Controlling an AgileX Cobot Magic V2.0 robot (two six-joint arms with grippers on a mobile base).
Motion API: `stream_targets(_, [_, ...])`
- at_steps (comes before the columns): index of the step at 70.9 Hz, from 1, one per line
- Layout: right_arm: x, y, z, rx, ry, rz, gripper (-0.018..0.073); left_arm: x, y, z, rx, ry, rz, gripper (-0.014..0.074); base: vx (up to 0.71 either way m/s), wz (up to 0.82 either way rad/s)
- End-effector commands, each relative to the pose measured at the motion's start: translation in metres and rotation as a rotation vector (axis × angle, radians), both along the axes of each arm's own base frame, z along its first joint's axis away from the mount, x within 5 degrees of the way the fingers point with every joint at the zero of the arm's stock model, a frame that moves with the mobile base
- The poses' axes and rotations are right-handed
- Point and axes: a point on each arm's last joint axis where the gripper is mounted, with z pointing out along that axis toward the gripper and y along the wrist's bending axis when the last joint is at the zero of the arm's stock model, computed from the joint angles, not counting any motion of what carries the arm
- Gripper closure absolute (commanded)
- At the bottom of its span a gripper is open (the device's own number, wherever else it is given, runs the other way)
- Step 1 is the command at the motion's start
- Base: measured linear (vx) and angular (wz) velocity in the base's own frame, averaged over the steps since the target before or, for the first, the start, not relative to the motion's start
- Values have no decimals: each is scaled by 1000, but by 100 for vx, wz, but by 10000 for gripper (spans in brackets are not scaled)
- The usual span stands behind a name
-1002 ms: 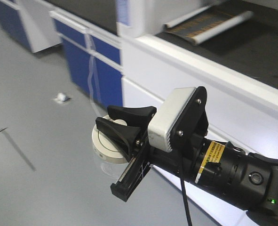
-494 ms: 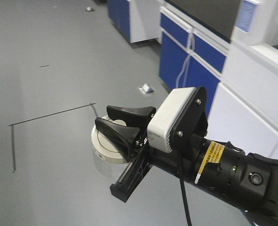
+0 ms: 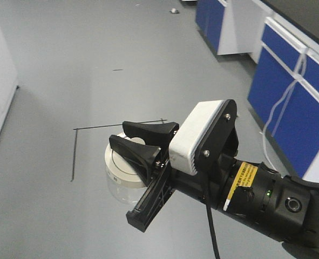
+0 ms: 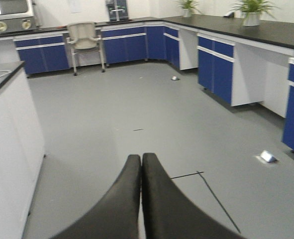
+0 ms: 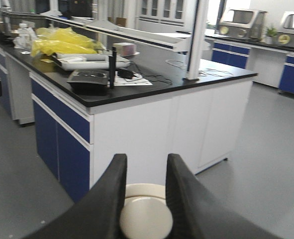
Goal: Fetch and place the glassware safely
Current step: 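Hold the jar in the right gripper while the base turns and drives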
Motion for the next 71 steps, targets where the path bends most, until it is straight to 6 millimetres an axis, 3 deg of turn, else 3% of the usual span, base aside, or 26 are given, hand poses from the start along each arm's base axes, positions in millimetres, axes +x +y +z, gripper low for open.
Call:
stream_targets(1, [-4, -2, 28, 129, -92, 23, 563, 0, -1, 15, -14, -91, -8, 603, 13, 42])
stream_targets(32, [-4, -2, 28, 129, -92, 23, 563, 0, -1, 15, -14, -91, -8, 603, 21, 24])
stream_targets(71, [-4, -2, 28, 129, -92, 23, 563, 0, -1, 14, -14, -89, -8, 603, 41, -7])
